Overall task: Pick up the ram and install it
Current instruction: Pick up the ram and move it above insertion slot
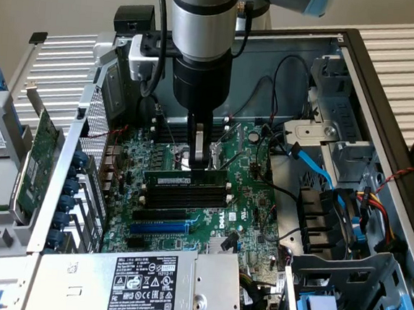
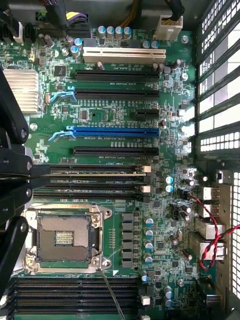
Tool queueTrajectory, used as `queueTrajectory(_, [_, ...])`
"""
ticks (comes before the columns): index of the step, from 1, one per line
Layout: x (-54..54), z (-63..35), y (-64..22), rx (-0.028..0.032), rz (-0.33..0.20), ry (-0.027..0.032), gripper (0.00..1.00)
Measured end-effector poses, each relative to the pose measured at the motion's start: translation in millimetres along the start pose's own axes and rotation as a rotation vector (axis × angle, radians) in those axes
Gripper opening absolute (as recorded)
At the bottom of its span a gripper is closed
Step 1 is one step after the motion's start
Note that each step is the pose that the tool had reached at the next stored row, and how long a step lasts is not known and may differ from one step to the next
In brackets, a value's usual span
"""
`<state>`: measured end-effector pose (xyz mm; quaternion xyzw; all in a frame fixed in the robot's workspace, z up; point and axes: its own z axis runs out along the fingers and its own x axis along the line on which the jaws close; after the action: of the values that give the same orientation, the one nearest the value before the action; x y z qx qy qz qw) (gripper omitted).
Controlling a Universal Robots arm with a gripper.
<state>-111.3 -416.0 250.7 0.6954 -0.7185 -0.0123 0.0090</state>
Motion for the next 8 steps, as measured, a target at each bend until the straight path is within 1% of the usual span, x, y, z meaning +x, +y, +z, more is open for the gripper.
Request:
queueTrajectory(4, [0.1,2.7,0.0,0.0001,0.000,0.0016,0.12])
queueTrajectory(8, [3.4,3.2,-0.1,0.0001,0.000,0.0025,0.12])
